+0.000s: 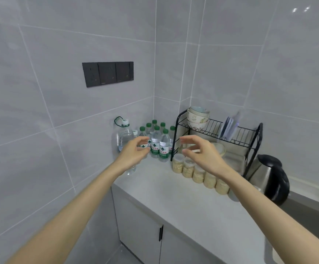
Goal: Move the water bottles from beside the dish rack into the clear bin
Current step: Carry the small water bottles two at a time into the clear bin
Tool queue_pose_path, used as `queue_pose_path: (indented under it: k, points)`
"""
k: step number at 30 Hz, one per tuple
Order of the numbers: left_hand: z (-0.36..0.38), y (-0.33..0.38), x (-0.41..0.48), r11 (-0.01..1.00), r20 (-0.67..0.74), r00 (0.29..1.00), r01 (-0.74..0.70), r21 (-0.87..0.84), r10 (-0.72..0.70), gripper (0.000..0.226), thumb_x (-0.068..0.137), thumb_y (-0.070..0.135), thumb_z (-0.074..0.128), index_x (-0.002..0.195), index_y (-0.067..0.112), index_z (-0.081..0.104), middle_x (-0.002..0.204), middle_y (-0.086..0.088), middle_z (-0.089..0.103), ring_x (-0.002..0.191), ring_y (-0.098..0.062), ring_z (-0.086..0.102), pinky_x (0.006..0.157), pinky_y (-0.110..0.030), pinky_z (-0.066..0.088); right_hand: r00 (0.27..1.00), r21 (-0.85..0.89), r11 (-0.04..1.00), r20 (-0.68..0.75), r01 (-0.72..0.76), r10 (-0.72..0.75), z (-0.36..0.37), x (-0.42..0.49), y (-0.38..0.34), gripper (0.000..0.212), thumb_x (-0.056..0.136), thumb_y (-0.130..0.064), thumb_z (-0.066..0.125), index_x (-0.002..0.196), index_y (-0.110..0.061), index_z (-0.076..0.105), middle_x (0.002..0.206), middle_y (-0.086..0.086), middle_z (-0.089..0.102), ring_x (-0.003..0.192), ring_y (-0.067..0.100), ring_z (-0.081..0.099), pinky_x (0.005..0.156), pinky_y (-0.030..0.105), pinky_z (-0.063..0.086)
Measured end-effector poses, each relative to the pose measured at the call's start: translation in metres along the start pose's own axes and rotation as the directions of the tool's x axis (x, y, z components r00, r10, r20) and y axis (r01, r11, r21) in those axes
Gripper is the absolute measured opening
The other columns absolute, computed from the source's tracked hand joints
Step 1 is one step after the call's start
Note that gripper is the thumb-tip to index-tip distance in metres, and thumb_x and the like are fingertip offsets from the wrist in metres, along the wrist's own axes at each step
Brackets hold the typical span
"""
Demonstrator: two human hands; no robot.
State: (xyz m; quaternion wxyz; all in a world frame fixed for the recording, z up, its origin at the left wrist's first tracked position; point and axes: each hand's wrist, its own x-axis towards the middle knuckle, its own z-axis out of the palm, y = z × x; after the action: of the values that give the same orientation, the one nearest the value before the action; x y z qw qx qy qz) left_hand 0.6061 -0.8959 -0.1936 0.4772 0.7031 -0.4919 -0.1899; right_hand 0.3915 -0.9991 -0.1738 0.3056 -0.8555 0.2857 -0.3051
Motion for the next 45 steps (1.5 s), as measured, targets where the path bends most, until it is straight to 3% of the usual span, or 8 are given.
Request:
queue_pose_path:
  k: [5, 9, 14, 27, 30, 34, 40, 45]
  points:
    - [0.008, -0.035, 0.082, 1.0, 0.022, 1.0, 0.017, -0.007, -0.017, 0.045, 0.092, 0.013, 0.056, 0.137, 0.018, 0.048, 0.139, 0.003, 0.051, 0.107, -0.012, 0.059, 0.07, -0.013, 0.048, 0.999, -0.05, 0.998, -0.012, -0.043, 0.043, 0.02, 0.072, 0.037, 0.037, 0.088, -0.012, 0.064, 0.125, -0.02, 0.061, 0.118, -0.009, 0.066, 0.1, 0.006, 0.063, 0.077, -0.001, 0.042]
    - [0.017, -0.066, 0.144, 0.999, 0.063, 0.997, 0.046, 0.019, -0.047, 0.051, 0.091, 0.018, 0.059, 0.14, 0.02, 0.044, 0.143, 0.001, 0.048, 0.121, -0.017, 0.053, 0.097, -0.032, 0.046, 0.998, -0.067, 0.995, 0.011, -0.068, 0.068, 0.041, 0.126, 0.07, 0.04, 0.089, -0.011, 0.063, 0.128, -0.016, 0.059, 0.122, -0.007, 0.065, 0.106, 0.0, 0.055, 0.078, -0.007, 0.035]
    - [0.034, -0.105, 0.223, 0.996, 0.095, 0.993, 0.073, 0.044, -0.077, 0.057, 0.091, 0.017, 0.059, 0.144, 0.021, 0.037, 0.146, -0.001, 0.044, 0.128, -0.02, 0.048, 0.108, -0.042, 0.04, 0.996, -0.066, 0.994, 0.011, -0.088, 0.089, 0.072, 0.193, 0.119, 0.041, 0.089, -0.009, 0.063, 0.13, -0.016, 0.058, 0.125, -0.004, 0.064, 0.109, 0.003, 0.056, 0.096, 0.016, 0.042]
    - [0.102, -0.189, 0.363, 0.99, 0.123, 0.983, 0.136, 0.035, -0.14, 0.067, 0.089, 0.02, 0.066, 0.147, 0.016, 0.032, 0.15, -0.004, 0.038, 0.134, -0.016, 0.041, 0.112, -0.037, 0.032, 0.981, -0.07, 0.98, 0.034, -0.189, 0.191, 0.146, 0.301, 0.228, 0.05, 0.089, -0.008, 0.06, 0.138, -0.014, 0.051, 0.138, 0.002, 0.056, 0.128, 0.015, 0.051, 0.109, 0.033, 0.041]
    - [0.111, -0.202, 0.376, 0.995, 0.089, 0.991, 0.104, -0.004, -0.103, 0.059, 0.087, 0.012, 0.067, 0.141, 0.018, 0.043, 0.144, -0.002, 0.046, 0.123, -0.009, 0.05, 0.104, -0.025, 0.034, 0.979, -0.087, 0.977, 0.032, -0.196, 0.199, 0.159, 0.312, 0.24, 0.049, 0.089, -0.013, 0.065, 0.136, -0.016, 0.054, 0.128, 0.004, 0.064, 0.11, 0.018, 0.062, 0.099, 0.023, 0.045]
    - [0.118, -0.214, 0.386, 0.993, 0.054, 0.995, 0.09, -0.072, -0.086, 0.047, 0.084, 0.011, 0.069, 0.129, 0.016, 0.054, 0.129, 0.001, 0.058, 0.118, -0.012, 0.052, 0.102, -0.027, 0.041, 0.982, -0.108, 0.976, -0.041, -0.19, 0.186, 0.167, 0.32, 0.249, 0.044, 0.085, -0.013, 0.069, 0.127, -0.021, 0.061, 0.085, -0.006, 0.066, 0.06, 0.023, 0.055, 0.062, 0.018, 0.045]
    - [0.117, -0.214, 0.378, 0.997, -0.009, 0.998, 0.055, -0.057, -0.056, 0.035, 0.078, 0.01, 0.075, 0.111, 0.014, 0.063, 0.105, 0.004, 0.065, 0.1, -0.017, 0.061, 0.091, -0.037, 0.049, 0.971, -0.074, 0.973, -0.107, -0.221, 0.212, 0.169, 0.314, 0.247, 0.037, 0.08, -0.014, 0.075, 0.116, -0.021, 0.07, 0.072, -0.009, 0.062, 0.057, 0.006, 0.049, 0.062, 0.007, 0.039]
    - [0.108, -0.206, 0.351, 1.0, 0.033, 0.999, -0.01, 0.028, 0.009, 0.038, 0.08, 0.015, 0.074, 0.116, 0.017, 0.063, 0.103, 0.009, 0.063, 0.099, -0.017, 0.061, 0.088, -0.038, 0.05, 0.961, -0.006, 0.967, -0.119, -0.254, 0.251, 0.161, 0.286, 0.238, 0.037, 0.077, -0.016, 0.08, 0.112, -0.023, 0.072, 0.083, -0.008, 0.071, 0.06, 0.007, 0.056, 0.07, 0.019, 0.048]
